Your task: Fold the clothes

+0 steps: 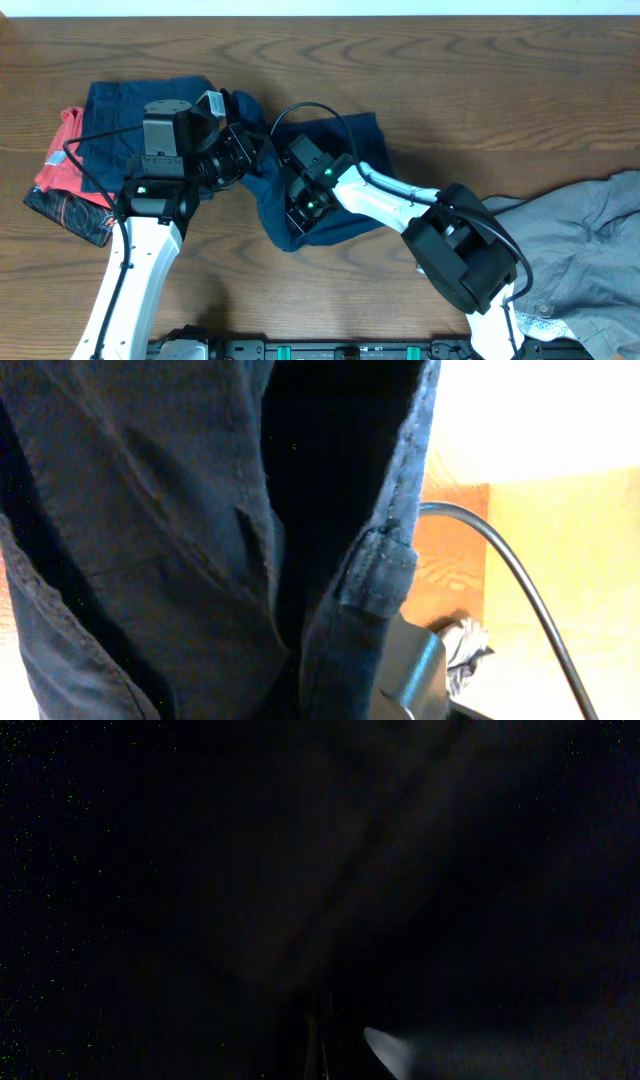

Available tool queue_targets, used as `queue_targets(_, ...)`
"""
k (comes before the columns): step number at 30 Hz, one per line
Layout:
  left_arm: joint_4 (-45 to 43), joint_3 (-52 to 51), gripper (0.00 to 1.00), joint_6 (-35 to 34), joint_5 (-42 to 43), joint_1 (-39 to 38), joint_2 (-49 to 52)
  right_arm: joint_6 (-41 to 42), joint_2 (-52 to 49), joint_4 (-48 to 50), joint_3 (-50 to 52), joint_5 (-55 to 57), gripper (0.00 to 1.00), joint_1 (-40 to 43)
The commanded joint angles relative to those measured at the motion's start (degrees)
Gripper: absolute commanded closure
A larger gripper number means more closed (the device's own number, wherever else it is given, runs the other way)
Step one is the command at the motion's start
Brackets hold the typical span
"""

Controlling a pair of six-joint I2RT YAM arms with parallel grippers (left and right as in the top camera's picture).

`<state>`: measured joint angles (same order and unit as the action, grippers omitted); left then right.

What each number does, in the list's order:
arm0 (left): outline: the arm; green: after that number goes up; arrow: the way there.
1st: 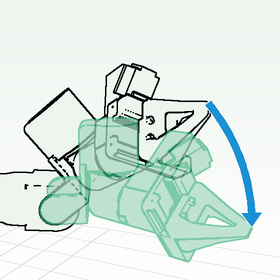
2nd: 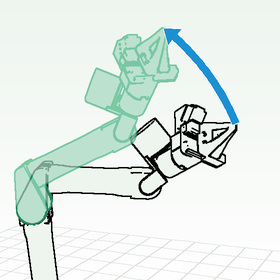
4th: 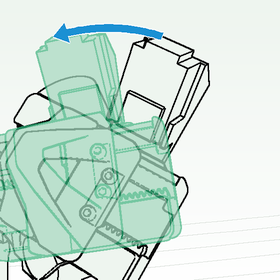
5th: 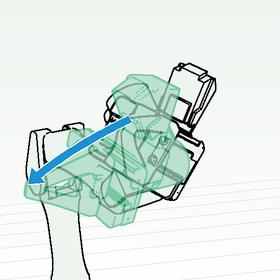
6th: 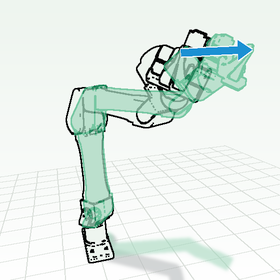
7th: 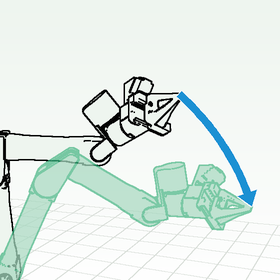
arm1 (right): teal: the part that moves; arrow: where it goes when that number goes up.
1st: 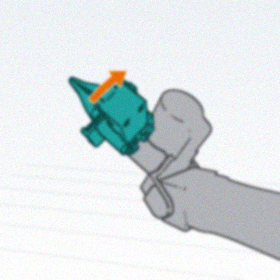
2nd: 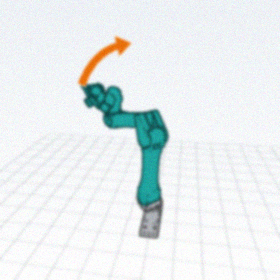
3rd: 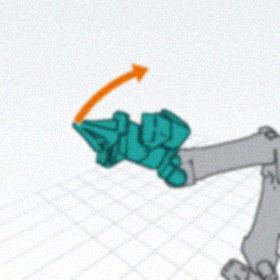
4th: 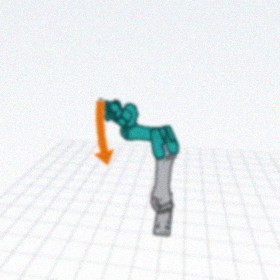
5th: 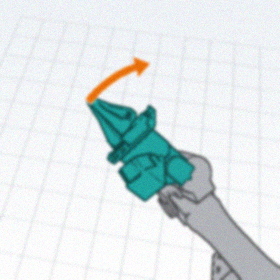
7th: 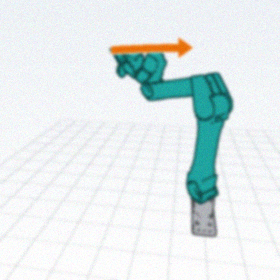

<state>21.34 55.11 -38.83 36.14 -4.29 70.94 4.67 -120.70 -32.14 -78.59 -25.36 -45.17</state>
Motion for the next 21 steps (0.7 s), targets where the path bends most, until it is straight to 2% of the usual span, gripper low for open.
queue_targets(1, -0.98, 1.18, 0.94, -1.03, -1.22, -0.94, -0.31, 1.53, 2.19, -3.67, -3.82, 9.81, 0.95, 3.21)
queue_targets(7, -0.96, 0.68, 0.94, -0.90, -3.85, -2.93, 1.70, 1.53, 9.75, -10.69, -6.05, 16.57, 0.93, 14.05)
queue_targets(13, -3.65, 0.68, 0.94, -0.92, -3.85, -5.07, 4.35, 0.37, 9.75, -17.46, -5.11, 23.96, 0.96, 24.63)
queue_targets(21, -12.31, 0.68, 0.94, -2.99, -7.30, -9.92, 8.02, -1.84, 6.38, -13.92, 2.51, 21.40, 0.98, 31.43)
